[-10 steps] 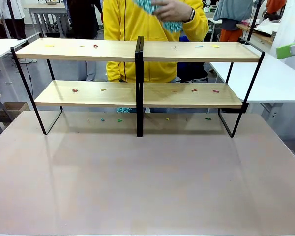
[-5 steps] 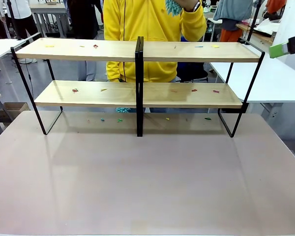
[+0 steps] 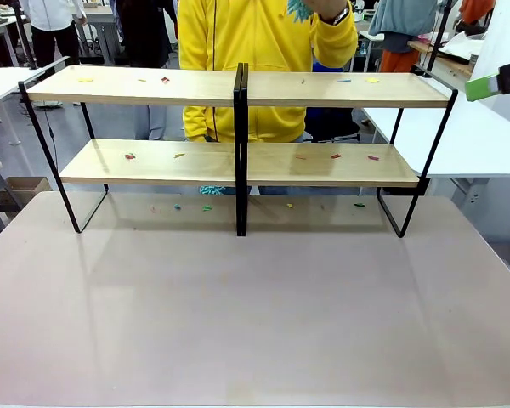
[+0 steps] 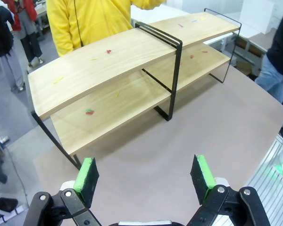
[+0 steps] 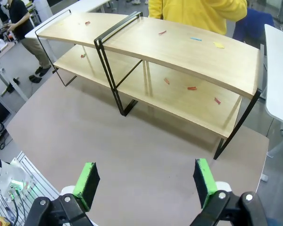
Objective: Clean the shelves.
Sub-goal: Pick up the Duster when the human hands it over.
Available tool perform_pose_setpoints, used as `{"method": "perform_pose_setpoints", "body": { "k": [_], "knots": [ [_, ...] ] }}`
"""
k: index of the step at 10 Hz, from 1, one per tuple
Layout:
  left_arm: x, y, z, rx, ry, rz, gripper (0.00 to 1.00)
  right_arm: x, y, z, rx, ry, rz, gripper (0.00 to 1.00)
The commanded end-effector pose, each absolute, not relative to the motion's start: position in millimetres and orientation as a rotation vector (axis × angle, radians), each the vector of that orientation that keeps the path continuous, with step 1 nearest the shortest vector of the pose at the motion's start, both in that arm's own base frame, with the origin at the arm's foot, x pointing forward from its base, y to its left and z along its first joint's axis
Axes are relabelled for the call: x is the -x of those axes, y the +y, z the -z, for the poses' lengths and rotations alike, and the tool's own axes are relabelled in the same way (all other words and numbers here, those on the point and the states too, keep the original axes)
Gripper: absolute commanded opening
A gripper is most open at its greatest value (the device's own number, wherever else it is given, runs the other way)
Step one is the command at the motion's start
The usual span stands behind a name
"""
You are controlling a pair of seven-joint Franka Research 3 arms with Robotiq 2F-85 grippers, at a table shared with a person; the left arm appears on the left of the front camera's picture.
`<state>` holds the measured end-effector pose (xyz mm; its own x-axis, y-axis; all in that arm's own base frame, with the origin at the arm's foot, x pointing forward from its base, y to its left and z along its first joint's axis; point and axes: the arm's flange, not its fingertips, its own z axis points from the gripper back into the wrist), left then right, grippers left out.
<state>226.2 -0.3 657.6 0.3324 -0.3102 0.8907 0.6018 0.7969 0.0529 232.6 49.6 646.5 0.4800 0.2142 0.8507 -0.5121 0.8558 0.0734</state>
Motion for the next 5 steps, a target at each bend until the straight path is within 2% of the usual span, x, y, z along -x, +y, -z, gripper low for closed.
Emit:
{"method": "perform_pose_setpoints", "body": {
  "k": [1,2,3,4,5],
  "knots": [
    [-226,-1,-658,0.317,-1.082,0.625,1.0,-233,48,-646,-0.351,-0.974,-0.453,1.0],
    [-226,-1,-658,0.317,-1.082,0.625,1.0,-233,50,-646,-0.34,-0.976,-0.453,1.0],
    [-226,-1,-658,0.317,-1.082,0.625,1.0,-248,55,-658,-0.424,-0.889,-0.466,1.0],
    [-226,-1,-658,0.317,-1.082,0.625,1.0,-273,60,-680,-0.605,-0.801,-0.445,1.0],
    [-226,-1,-658,0.317,-1.082,0.625,1.0,-307,52,-705,-0.766,-0.736,-0.186,1.0]
  ]
}}
